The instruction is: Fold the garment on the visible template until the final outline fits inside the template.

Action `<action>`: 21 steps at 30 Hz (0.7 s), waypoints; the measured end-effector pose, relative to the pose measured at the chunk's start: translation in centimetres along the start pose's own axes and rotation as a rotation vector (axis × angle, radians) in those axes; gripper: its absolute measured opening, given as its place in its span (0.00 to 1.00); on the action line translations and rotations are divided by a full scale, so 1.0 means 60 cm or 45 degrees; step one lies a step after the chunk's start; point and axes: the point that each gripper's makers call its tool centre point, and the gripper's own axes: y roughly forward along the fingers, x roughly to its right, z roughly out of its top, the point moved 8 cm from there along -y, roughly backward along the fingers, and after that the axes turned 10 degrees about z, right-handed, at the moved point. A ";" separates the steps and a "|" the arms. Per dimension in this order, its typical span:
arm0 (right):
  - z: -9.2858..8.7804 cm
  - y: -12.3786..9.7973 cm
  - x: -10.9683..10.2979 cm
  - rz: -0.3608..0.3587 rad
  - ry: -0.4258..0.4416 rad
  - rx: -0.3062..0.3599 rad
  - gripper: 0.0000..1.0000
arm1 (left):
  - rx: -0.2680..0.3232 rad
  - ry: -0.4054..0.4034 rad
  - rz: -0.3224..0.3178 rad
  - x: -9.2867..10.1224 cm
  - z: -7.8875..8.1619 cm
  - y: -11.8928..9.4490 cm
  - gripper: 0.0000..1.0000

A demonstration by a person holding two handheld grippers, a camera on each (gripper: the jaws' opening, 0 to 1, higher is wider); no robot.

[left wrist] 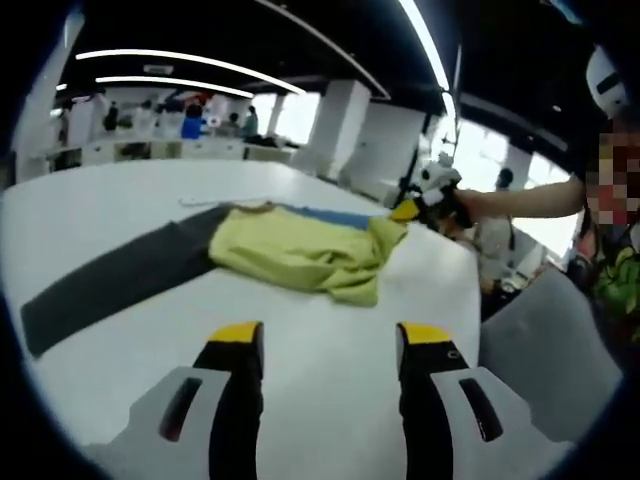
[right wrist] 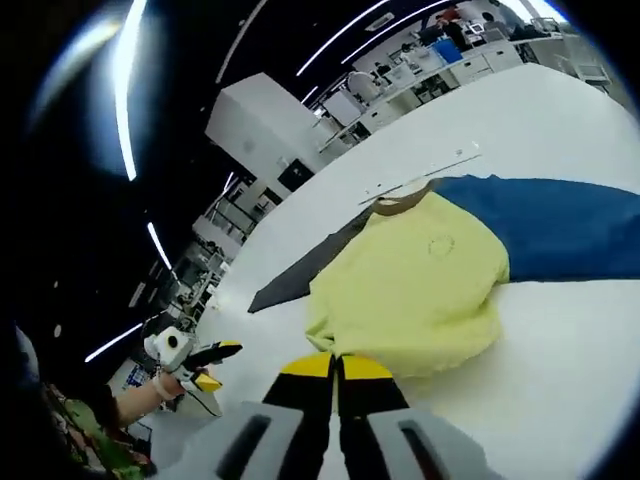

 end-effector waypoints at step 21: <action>0.076 0.185 0.056 -0.132 -0.060 -0.152 0.00 | 0.009 -0.077 0.067 -0.008 -0.013 -0.017 0.47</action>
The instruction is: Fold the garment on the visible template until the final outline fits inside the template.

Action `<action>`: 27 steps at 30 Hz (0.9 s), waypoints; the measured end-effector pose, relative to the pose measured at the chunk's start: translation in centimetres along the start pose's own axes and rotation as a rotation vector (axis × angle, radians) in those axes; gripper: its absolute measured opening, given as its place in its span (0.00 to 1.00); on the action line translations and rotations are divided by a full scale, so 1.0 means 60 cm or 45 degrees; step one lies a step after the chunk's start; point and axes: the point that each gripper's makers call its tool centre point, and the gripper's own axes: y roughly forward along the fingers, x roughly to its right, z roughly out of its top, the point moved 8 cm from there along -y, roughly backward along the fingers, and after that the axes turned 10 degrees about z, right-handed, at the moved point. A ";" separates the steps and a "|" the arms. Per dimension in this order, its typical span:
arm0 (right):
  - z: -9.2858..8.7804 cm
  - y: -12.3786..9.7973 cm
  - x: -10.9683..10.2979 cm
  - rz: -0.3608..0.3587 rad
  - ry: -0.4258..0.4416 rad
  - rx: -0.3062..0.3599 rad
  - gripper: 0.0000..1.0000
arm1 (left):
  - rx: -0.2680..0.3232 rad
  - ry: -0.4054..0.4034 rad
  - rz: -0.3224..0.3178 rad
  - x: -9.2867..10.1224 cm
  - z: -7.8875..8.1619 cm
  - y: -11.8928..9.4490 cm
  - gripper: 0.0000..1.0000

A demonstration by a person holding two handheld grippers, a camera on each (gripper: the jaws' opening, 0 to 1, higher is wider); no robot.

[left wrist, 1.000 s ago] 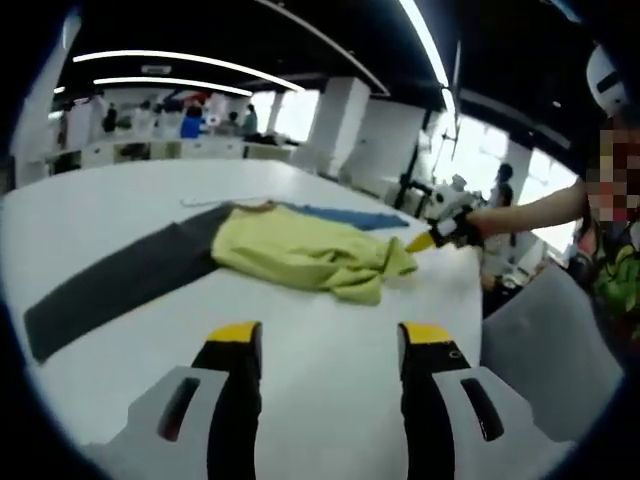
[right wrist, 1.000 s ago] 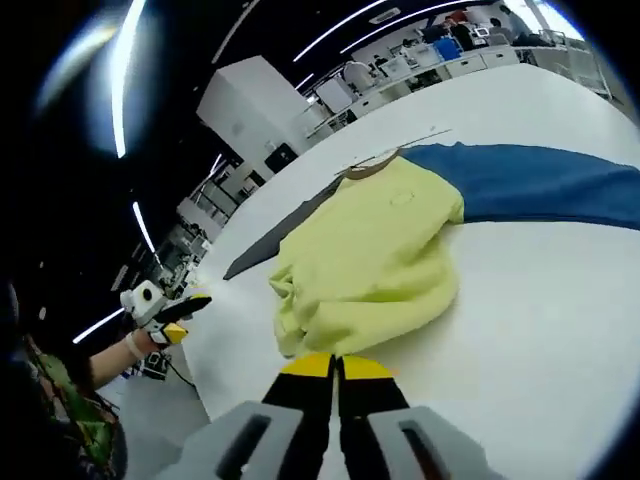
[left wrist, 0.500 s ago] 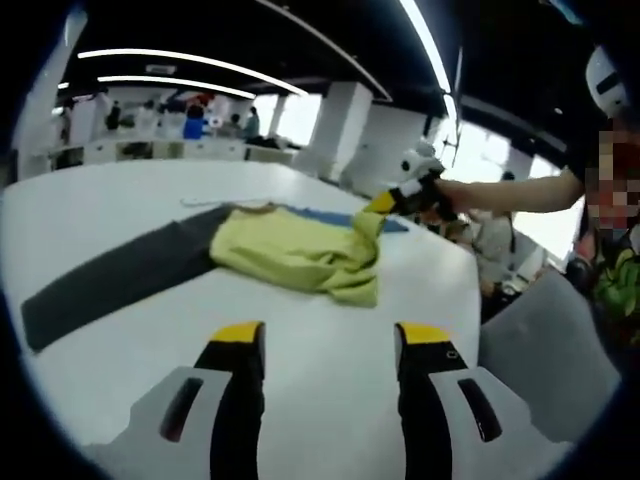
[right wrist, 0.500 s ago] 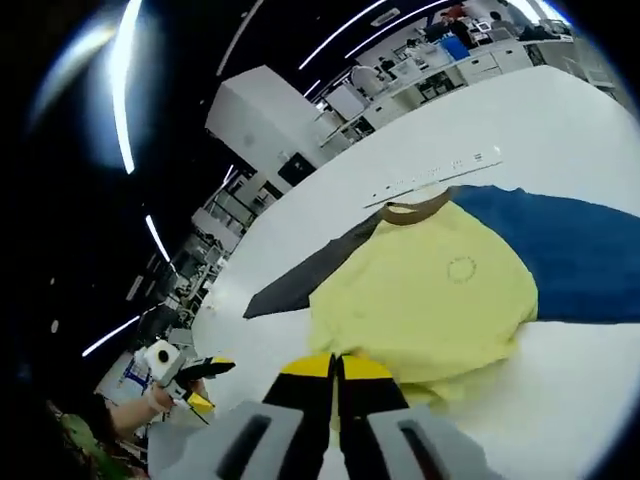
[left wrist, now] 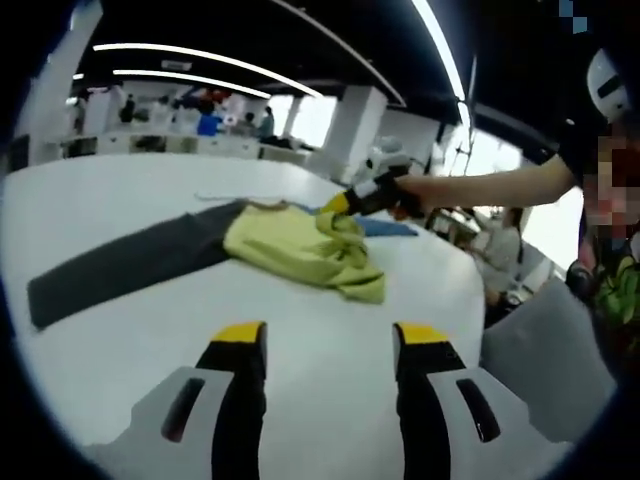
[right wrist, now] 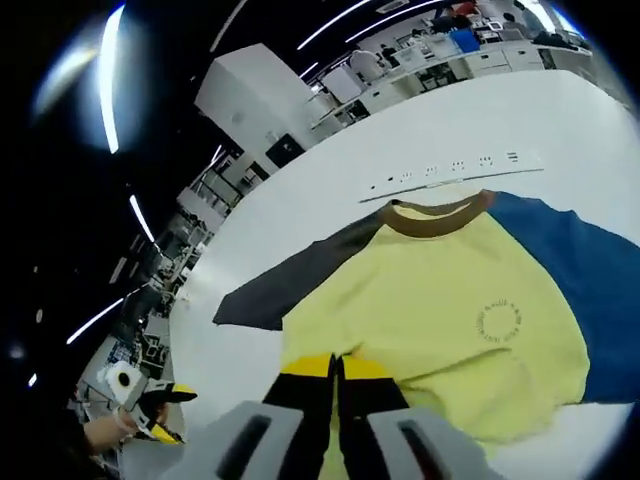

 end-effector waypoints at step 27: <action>0.066 0.065 0.025 -0.019 0.035 0.108 0.00 | -0.005 -0.054 0.009 0.003 -0.012 0.011 0.46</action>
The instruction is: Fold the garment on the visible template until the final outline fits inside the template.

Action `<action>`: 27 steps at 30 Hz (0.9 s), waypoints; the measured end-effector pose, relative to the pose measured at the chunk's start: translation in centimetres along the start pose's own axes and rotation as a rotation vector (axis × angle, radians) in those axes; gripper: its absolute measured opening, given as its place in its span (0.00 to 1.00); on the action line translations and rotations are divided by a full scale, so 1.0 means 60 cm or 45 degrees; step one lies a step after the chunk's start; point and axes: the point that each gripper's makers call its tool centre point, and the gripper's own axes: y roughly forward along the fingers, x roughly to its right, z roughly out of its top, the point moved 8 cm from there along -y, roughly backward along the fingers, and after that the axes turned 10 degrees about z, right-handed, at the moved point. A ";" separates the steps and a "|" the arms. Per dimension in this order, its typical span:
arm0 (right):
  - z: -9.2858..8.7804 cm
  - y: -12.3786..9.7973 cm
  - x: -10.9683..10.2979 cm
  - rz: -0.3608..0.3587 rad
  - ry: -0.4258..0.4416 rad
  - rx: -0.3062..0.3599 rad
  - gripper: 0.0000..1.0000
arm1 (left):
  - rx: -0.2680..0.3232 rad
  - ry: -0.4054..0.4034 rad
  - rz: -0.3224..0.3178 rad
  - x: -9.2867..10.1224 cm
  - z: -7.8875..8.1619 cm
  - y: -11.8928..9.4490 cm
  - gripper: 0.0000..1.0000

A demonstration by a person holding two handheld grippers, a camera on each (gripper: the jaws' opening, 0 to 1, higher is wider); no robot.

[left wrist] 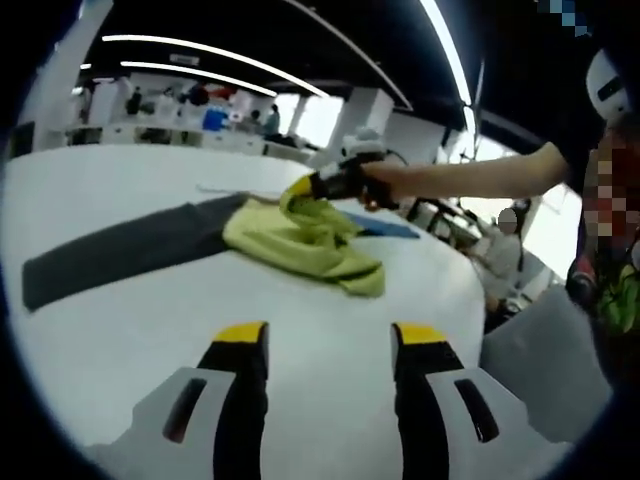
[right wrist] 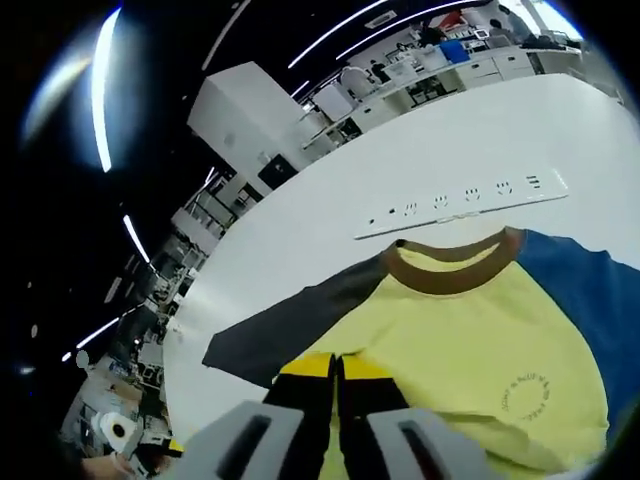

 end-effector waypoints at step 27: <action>-0.016 -0.022 -0.010 0.025 -0.053 0.018 0.14 | 0.000 -0.017 0.001 0.010 -0.007 -0.006 0.46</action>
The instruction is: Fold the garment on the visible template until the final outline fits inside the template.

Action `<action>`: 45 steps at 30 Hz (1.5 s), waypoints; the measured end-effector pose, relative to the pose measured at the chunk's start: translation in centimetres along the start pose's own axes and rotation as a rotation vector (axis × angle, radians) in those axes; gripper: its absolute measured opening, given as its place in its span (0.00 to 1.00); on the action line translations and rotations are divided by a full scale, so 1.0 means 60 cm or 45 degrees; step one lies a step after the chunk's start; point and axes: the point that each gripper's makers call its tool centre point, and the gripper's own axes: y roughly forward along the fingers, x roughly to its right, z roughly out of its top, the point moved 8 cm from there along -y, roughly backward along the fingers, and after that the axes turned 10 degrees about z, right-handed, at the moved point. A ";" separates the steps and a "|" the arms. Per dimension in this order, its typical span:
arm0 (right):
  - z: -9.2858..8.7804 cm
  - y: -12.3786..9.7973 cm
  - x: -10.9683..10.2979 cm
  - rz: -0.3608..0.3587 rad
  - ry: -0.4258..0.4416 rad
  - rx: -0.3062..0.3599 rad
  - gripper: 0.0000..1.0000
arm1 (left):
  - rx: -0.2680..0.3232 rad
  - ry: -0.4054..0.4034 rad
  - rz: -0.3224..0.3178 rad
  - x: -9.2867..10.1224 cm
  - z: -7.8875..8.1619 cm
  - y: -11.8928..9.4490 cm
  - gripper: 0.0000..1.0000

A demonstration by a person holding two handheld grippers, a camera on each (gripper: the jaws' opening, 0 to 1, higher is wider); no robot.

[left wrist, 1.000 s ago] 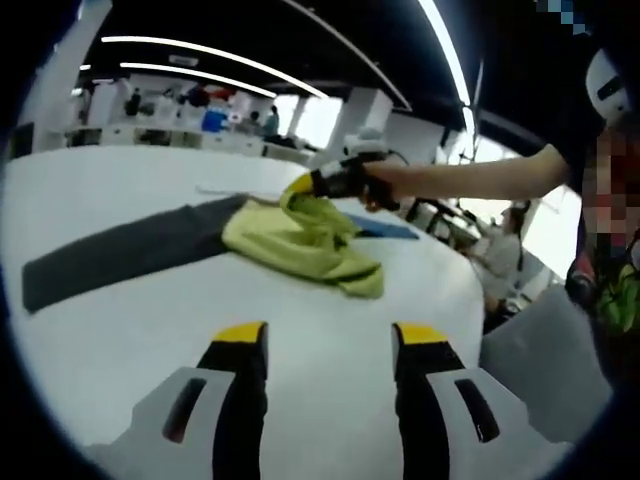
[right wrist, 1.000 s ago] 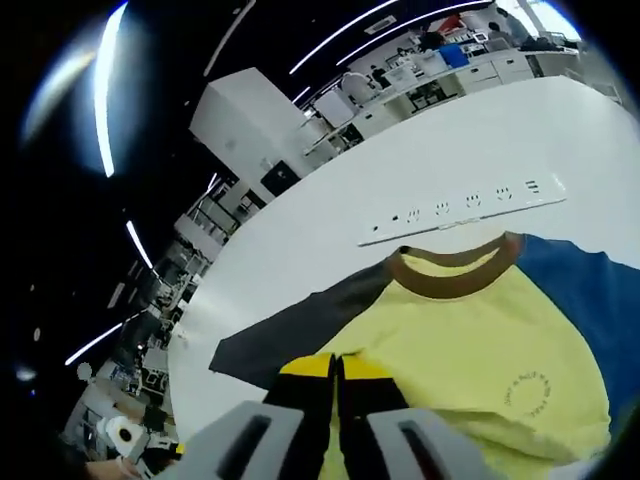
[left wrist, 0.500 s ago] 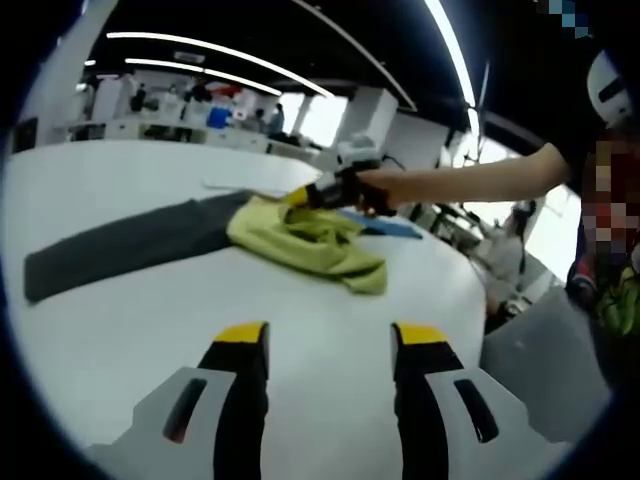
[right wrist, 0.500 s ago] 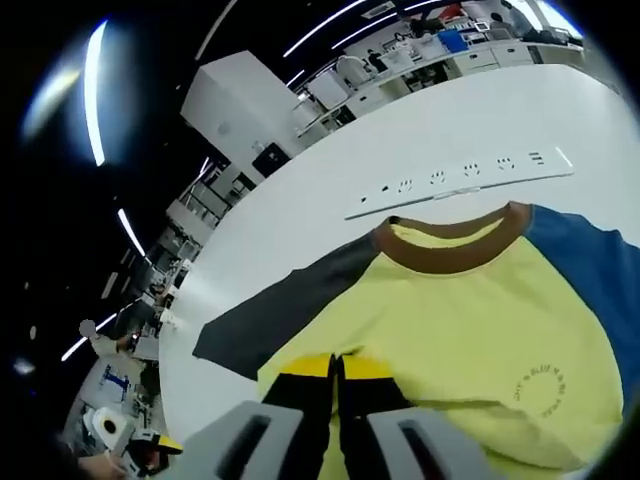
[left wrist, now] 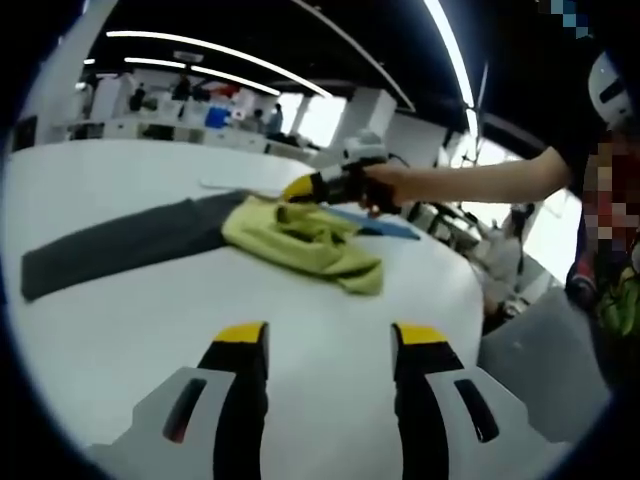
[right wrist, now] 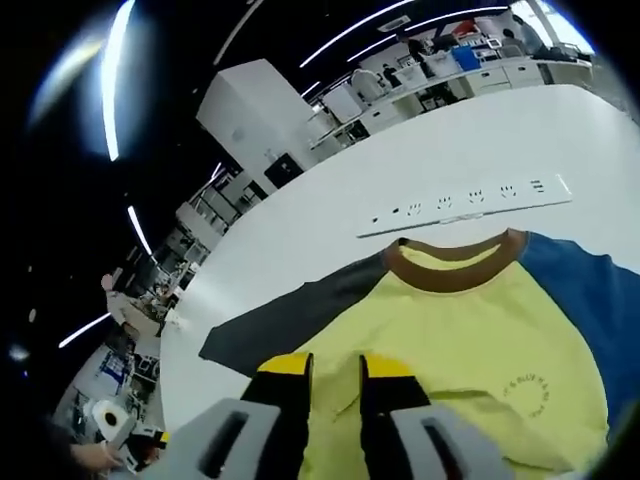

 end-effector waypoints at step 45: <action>-0.068 0.047 0.009 -0.118 -0.228 -0.191 0.00 | 0.018 -0.033 -0.004 0.000 0.003 0.003 0.45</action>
